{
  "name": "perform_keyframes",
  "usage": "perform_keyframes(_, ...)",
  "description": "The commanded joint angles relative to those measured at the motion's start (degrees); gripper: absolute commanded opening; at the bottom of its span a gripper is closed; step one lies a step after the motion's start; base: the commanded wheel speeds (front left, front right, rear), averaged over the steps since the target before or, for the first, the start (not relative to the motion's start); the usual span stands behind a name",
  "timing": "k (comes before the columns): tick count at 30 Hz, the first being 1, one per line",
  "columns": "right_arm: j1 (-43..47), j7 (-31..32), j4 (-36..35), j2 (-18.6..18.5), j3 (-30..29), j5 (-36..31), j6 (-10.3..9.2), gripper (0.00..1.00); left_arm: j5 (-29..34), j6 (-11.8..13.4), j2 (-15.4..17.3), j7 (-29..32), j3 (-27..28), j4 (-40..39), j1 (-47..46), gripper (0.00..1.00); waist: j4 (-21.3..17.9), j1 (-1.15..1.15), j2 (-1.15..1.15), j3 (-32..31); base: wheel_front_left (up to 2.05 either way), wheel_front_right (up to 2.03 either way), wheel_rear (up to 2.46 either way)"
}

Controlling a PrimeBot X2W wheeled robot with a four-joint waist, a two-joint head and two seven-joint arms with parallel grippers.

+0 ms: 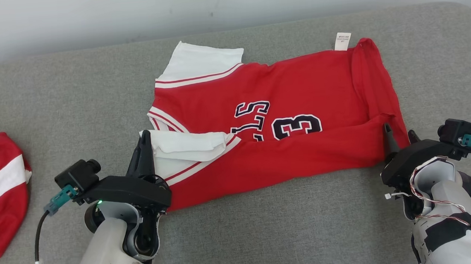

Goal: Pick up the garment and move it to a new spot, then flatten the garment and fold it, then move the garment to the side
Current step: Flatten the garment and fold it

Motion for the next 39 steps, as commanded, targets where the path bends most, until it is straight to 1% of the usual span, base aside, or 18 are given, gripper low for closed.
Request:
perform_keyframes(1, -0.19, -0.81, 0.11, -0.03, 0.48, 0.74, 0.04, 1.0, 0.79, 0.08, 0.04, -0.15, 0.52, 0.04, -0.55, 1.0, -0.52, 0.0, -0.01, -0.72, 0.0, 0.0, 0.0)
perform_keyframes(5, 0.88, -1.76, -0.19, -0.03, 1.07, 1.16, 0.03, 1.0, 3.1, -0.11, 0.02, -0.15, 1.78, -1.0, 0.88, 1.0, -0.68, 0.0, -0.01, -1.69, 0.0, 0.0, 0.0)
perform_keyframes(9, 2.88, -1.44, -0.78, -0.52, 1.04, -0.38, 0.04, 1.0, 7.75, -0.33, -0.01, -0.1, 3.55, -3.59, 4.39, 1.0, -0.7, 0.0, -0.01, -3.11, 0.0, 0.0, 0.0)
perform_keyframes(12, 4.29, -0.32, -1.02, -1.24, 0.4, -1.78, 0.04, 1.0, 11.88, -0.14, 0.65, -0.11, 3.61, -4.76, 7.76, 1.0, -0.56, 0.0, -0.01, -3.96, 0.0, 0.0, 0.0)
perform_keyframes(16, 5.28, 1.37, -1.57, -1.51, -1.05, -3.42, 0.04, 1.0, 17.14, 0.66, 1.92, -0.11, 1.03, -3.95, 11.46, 1.0, -0.1, 0.0, -0.01, -4.17, 0.0, 0.0, 0.0)
perform_keyframes(20, 4.71, 3.31, -1.43, -1.92, -2.15, -5.82, 0.04, 1.0, 22.44, 2.31, 3.36, -0.01, -2.84, -2.21, 12.86, 1.0, 0.36, 0.0, -0.01, -3.3, 0.0, 0.0, 0.0)
perform_keyframes(24, 2.94, 4.89, -0.86, -1.97, -2.81, -8.46, 0.04, 1.0, 24.55, 3.47, 3.41, 0.33, -4.62, -0.72, 12.03, 1.0, 0.94, 0.0, -0.01, -1.59, 0.0, 0.0, 0.0)
perform_keyframes(29, 1.43, 7.49, 0.82, -1.86, -4.45, -12.03, 0.04, 1.0, 24.9, 4.46, 2.96, 0.7, -5.25, 1.04, 10.64, 1.0, 1.55, 0.0, -0.01, 0.07, 0.0, 0.0, 0.0)
perform_keyframes(32, 0.72, 9.77, 2.14, -1.58, -5.34, -13.7, 0.04, 1.0, 24.57, 4.28, 2.58, 0.76, -5.56, 1.77, 9.84, 1.0, 1.97, 0.0, -0.01, 0.78, 0.0, 0.0, 0.0)
perform_keyframes(34, 0.53, 10.63, 2.85, -1.16, -5.62, -13.76, 0.04, 1.0, 24.11, 3.64, 2.31, 1.46, -5.98, 2.44, 9.39, 1.0, 2.14, 0.0, -0.01, 1.1, 0.0, 0.0, 0.0)
perform_keyframes(35, 0.45, 11.09, 3.29, -0.98, -5.36, -13.92, 0.04, 1.0, 23.8, 3.34, 2.11, 1.87, -6.23, 2.79, 9.19, 0.8, 2.19, 0.0, -0.01, 1.21, 0.0, 0.0, 0.0)
perform_keyframes(36, 0.39, 11.32, 3.58, -0.8, -5.19, -13.83, 0.06, 0.97, 23.83, 3.09, 1.91, 2.28, -6.57, 3.25, 9.05, 0.28, 2.22, 0.0, -0.01, 1.28, 0.0, 0.0, 0.0)
perform_keyframes(37, 0.38, 11.61, 3.86, -0.64, -4.98, -13.58, 0.11, 0.29, 23.56, 2.73, 1.71, 2.67, -6.9, 3.64, 9.03, 0.0, 2.26, 0.0, -0.01, 1.3, 0.0, 0.0, 0.0)
perform_keyframes(38, 0.48, 11.7, 4.01, -0.46, -4.66, -13.32, 0.11, 0.0, 23.2, 2.39, 1.51, 3.0, -7.16, 4.0, 9.07, 0.0, 2.28, 0.0, -0.01, 1.26, 0.0, 0.0, 0.0)
perform_keyframes(39, 0.7, 11.64, 4.06, -0.34, -4.44, -12.99, 0.11, 0.0, 23.11, 2.24, 1.43, 3.03, -7.27, 4.25, 9.08, 0.0, 2.31, 0.0, -0.01, 1.13, 0.0, 0.0, 0.0)
